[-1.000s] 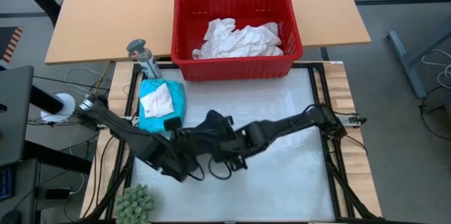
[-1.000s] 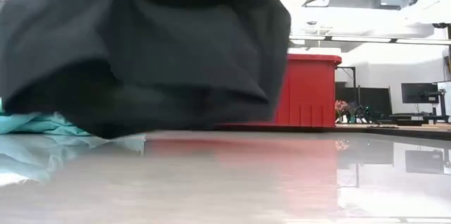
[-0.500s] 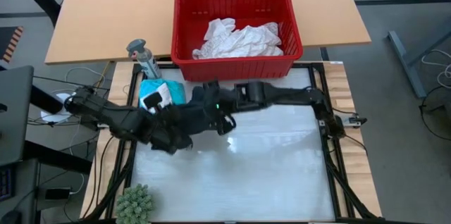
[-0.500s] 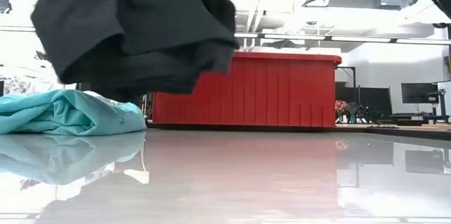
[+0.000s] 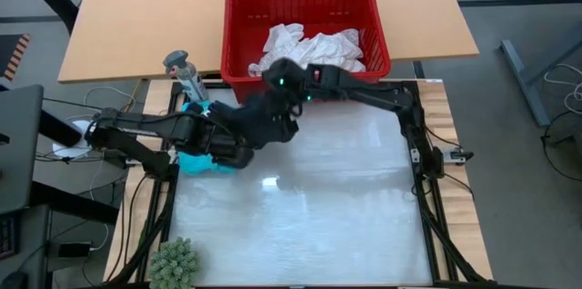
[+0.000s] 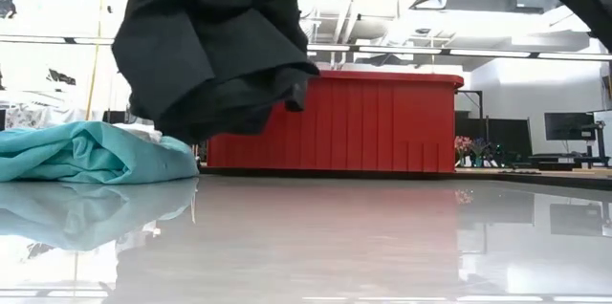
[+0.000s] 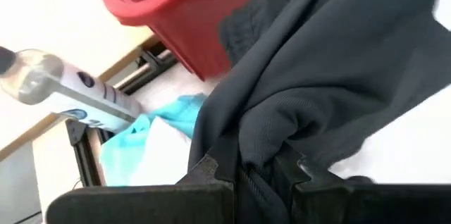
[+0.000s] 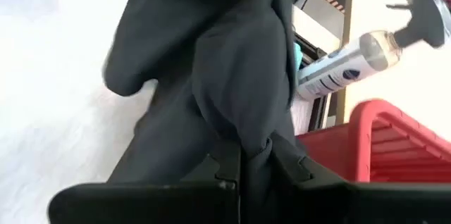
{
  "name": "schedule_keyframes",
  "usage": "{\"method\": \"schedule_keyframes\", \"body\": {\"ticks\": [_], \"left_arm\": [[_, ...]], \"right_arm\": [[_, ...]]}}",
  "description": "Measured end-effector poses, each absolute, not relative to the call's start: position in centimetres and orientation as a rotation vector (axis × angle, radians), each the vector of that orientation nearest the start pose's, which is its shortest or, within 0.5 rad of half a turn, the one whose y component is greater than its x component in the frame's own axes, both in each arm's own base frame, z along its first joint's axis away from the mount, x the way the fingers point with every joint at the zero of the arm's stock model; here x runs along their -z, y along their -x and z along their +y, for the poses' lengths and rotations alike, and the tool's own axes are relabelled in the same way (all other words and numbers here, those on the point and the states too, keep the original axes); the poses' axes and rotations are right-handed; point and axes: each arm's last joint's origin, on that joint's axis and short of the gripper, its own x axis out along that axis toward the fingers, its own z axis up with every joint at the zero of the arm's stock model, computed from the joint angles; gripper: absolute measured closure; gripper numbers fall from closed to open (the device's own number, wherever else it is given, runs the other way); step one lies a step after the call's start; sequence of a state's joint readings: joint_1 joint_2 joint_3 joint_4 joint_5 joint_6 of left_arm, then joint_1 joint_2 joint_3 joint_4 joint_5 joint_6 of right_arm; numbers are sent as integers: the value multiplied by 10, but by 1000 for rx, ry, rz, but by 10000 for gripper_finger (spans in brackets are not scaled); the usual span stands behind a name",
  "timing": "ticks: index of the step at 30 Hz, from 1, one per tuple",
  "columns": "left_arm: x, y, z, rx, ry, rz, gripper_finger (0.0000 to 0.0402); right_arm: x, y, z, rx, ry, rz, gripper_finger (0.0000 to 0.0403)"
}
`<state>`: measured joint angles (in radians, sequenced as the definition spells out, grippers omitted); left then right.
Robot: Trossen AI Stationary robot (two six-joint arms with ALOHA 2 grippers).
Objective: Fold laundry
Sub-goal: Stack the folded black shorts on top of the folded white underwear
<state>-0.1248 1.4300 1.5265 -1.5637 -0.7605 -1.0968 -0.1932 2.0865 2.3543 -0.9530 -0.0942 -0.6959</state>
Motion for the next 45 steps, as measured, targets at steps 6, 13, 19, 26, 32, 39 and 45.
{"method": "schedule_keyframes", "body": {"ticks": [6,13,19,26,32,39,45], "left_arm": [[-360,-231,8,-1122,167,936,386],[-341,-225,45,-1190,-94,1126,386],[-346,-216,76,-1396,-471,1147,386],[-348,-197,117,-1406,-703,1484,386],[-348,-187,136,-1471,-712,1561,386],[-342,-184,154,-1359,-448,1575,386],[-345,-175,140,-971,-243,1610,386]], "right_arm": [[-396,-435,-99,-154,578,660,347],[-389,-456,-105,-100,622,551,347],[-384,-475,-129,9,640,408,347],[-361,-503,-152,100,615,264,347],[-350,-510,-167,132,614,222,347],[-341,-506,-192,99,545,210,347],[-332,-504,-188,-33,425,256,347]]}}
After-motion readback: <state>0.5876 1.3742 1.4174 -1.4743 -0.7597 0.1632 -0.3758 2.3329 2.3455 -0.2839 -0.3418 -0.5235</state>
